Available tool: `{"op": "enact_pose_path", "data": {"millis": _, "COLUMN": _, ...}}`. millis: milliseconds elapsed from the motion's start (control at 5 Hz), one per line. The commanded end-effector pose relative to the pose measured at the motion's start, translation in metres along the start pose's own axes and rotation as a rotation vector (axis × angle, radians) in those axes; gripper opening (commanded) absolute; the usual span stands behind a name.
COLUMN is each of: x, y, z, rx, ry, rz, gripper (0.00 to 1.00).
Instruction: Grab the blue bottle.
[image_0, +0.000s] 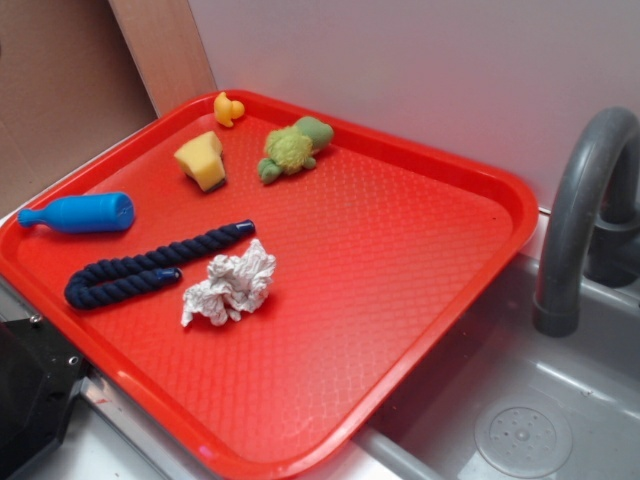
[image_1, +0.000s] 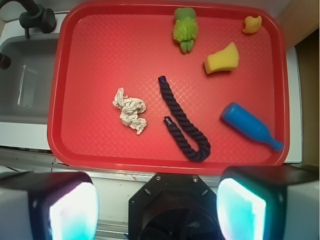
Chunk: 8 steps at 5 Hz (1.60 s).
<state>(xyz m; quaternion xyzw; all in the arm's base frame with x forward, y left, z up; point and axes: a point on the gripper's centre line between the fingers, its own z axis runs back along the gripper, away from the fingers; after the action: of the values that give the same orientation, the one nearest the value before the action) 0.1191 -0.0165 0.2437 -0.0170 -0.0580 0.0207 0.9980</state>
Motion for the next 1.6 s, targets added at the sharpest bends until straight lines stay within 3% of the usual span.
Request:
{"op": "enact_pose_path", "data": {"millis": 0, "x": 0.000, "y": 0.000, "z": 0.000, "rx": 0.000, "ry": 0.000, "rz": 0.000, "gripper": 1.00}}
{"op": "enact_pose_path", "data": {"millis": 200, "x": 0.022, "y": 0.024, "z": -0.007, "rx": 0.035, "ry": -0.060, "rz": -0.082, "gripper": 1.00}}
{"op": "enact_pose_path", "data": {"millis": 400, "x": 0.054, "y": 0.052, "z": -0.014, "rx": 0.076, "ry": -0.063, "rz": -0.158, "gripper": 1.00}}
{"op": "enact_pose_path", "data": {"millis": 600, "x": 0.074, "y": 0.082, "z": -0.018, "rx": 0.157, "ry": -0.051, "rz": -0.264, "gripper": 1.00}}
{"op": "enact_pose_path", "data": {"millis": 800, "x": 0.084, "y": 0.114, "z": -0.037, "rx": 0.271, "ry": 0.063, "rz": -0.506, "gripper": 1.00}}
{"op": "enact_pose_path", "data": {"millis": 1000, "x": 0.072, "y": 0.123, "z": -0.061, "rx": 0.355, "ry": 0.174, "rz": -0.673, "gripper": 1.00}}
{"op": "enact_pose_path", "data": {"millis": 1200, "x": 0.057, "y": 0.131, "z": -0.086, "rx": 0.348, "ry": 0.260, "rz": -0.726, "gripper": 1.00}}
{"op": "enact_pose_path", "data": {"millis": 1400, "x": 0.049, "y": 0.129, "z": -0.114, "rx": 0.385, "ry": 0.291, "rz": -0.730, "gripper": 1.00}}
